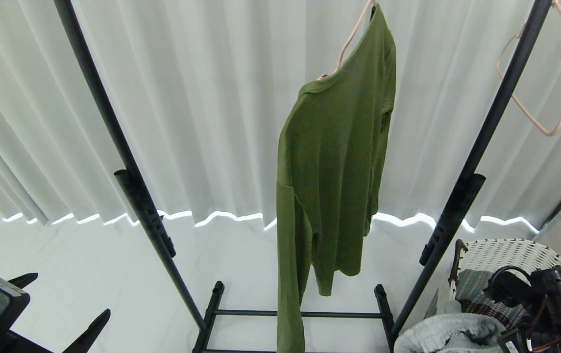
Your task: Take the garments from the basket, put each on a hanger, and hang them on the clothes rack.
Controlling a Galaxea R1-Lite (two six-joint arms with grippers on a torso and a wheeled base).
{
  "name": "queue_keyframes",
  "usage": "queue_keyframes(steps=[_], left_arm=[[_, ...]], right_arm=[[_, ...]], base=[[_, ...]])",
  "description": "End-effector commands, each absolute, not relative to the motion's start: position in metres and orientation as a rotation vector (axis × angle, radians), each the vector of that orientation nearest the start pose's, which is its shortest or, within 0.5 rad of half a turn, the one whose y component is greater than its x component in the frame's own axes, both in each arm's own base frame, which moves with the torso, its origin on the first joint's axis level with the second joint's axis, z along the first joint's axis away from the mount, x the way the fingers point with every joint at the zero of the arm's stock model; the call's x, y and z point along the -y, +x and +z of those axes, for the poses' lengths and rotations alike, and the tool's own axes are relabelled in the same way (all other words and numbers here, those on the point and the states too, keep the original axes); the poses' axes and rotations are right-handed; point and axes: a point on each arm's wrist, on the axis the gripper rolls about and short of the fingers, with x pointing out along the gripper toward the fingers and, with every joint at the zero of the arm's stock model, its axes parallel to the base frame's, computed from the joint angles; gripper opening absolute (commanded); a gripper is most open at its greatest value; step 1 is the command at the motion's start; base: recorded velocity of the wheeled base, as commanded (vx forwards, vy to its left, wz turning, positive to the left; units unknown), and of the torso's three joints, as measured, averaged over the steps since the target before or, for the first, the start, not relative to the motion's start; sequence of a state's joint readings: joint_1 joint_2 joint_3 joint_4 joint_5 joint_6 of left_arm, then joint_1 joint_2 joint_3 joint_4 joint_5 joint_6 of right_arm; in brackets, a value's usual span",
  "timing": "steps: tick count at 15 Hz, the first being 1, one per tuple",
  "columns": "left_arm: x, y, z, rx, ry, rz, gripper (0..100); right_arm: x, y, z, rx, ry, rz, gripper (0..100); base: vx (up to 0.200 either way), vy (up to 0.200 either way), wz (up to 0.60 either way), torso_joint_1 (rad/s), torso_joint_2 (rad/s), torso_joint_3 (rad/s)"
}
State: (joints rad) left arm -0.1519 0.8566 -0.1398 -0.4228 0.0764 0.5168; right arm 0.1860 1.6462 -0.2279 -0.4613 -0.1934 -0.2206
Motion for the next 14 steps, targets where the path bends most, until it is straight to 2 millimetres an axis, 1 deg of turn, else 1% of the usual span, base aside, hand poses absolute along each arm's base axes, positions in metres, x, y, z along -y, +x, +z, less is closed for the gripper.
queue_keyframes(steps=[1,4,6,8,11,12,14], left_arm=[[0.011,0.082,0.139,-0.266,0.546,-0.148,100],[0.011,0.082,0.138,-0.269,0.547,-0.149,100],[0.011,0.082,0.137,-0.272,0.550,-0.150,100],[0.011,0.082,0.139,-0.264,0.548,-0.148,100],[0.010,0.082,0.139,-0.264,0.561,-0.141,100],[0.010,0.081,0.140,-0.258,0.564,-0.138,100],[0.010,0.077,0.140,-0.238,0.577,-0.135,100]], right_arm=[[-0.031,0.171,0.064,-0.886,-0.386,0.111,0],[-0.036,0.161,0.096,-0.697,-0.374,0.124,0],[-0.043,0.155,0.128,-0.530,-0.375,0.159,0],[-0.047,0.149,0.163,-0.407,-0.421,0.191,0],[-0.052,0.142,0.216,-0.293,-0.469,0.236,0],[-0.056,0.137,0.227,-0.268,-0.472,0.263,0],[-0.062,0.128,0.242,-0.230,-0.482,0.325,0]], base=[[0.000,0.000,0.00,0.000,0.00,0.000],[0.000,0.000,0.00,0.000,0.00,0.000],[0.000,0.000,0.00,0.000,0.00,0.000],[0.000,0.000,0.00,0.000,0.00,0.000],[0.000,0.000,0.00,0.000,0.00,0.000],[-0.200,0.000,0.00,0.002,0.01,0.007],[-0.200,0.000,0.00,0.005,0.01,0.002]])
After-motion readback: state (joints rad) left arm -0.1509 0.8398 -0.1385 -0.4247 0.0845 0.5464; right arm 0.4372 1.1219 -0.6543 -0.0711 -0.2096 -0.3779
